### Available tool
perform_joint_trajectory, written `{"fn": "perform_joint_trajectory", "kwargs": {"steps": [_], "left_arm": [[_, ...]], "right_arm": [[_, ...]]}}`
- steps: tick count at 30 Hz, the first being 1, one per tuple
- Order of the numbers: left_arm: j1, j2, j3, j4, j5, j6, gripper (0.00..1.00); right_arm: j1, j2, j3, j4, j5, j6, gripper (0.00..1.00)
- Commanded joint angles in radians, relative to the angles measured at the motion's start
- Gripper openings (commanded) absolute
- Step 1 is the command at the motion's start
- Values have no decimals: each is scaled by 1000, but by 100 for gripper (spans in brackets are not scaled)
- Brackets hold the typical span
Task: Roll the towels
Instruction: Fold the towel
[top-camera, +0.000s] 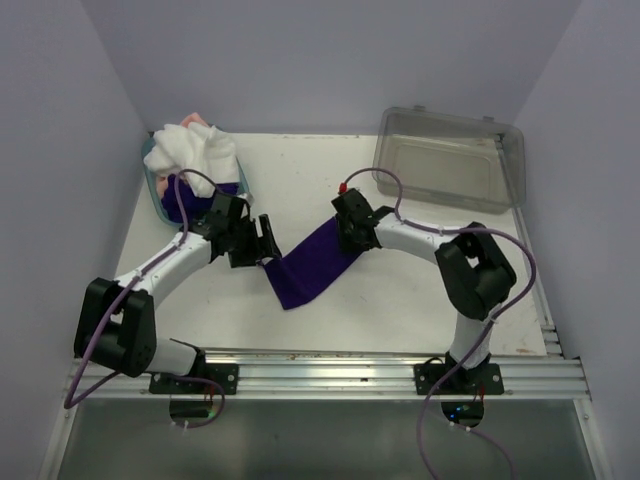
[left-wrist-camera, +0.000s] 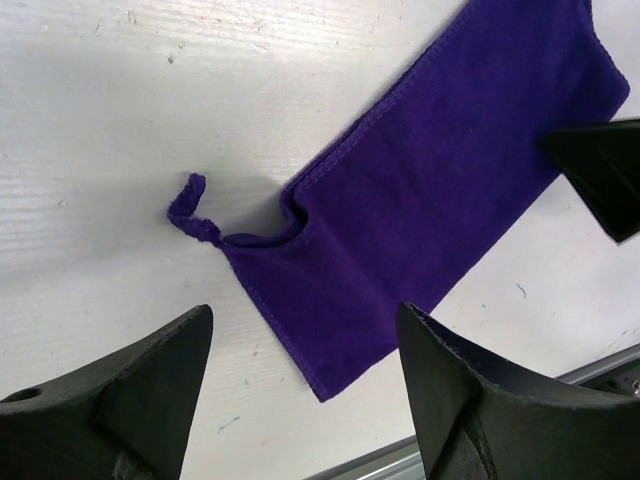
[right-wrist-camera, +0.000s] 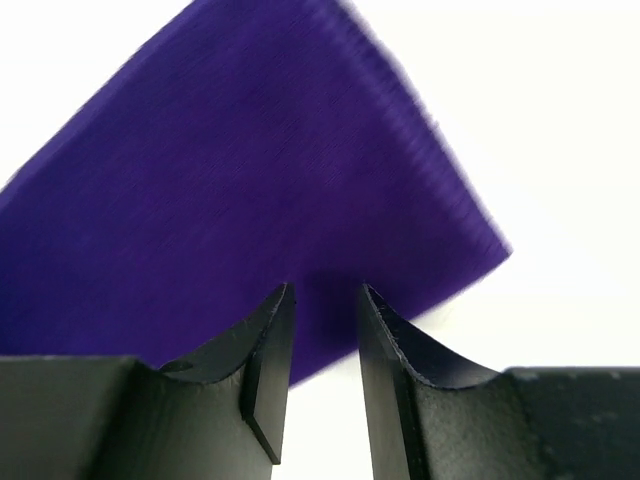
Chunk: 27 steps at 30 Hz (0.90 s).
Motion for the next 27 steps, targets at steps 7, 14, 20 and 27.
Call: {"fn": "perform_joint_trajectory", "kwargs": {"steps": [7,14,20,27], "left_arm": [[-4,-2,28,20,22,38,78],[-4,-24,2,-17,5,49,77],[-6,14,-50,64,45,51,57],[-7,149,-29,131,52,104,60]], "right_arm": [[-99,330,324,-23,76,-190,34],[-93,276,474,-70,-25,-208,39],[23,16,196,-9,-99,-44,46],[198,-228,-139,59,-95,232,43]]}}
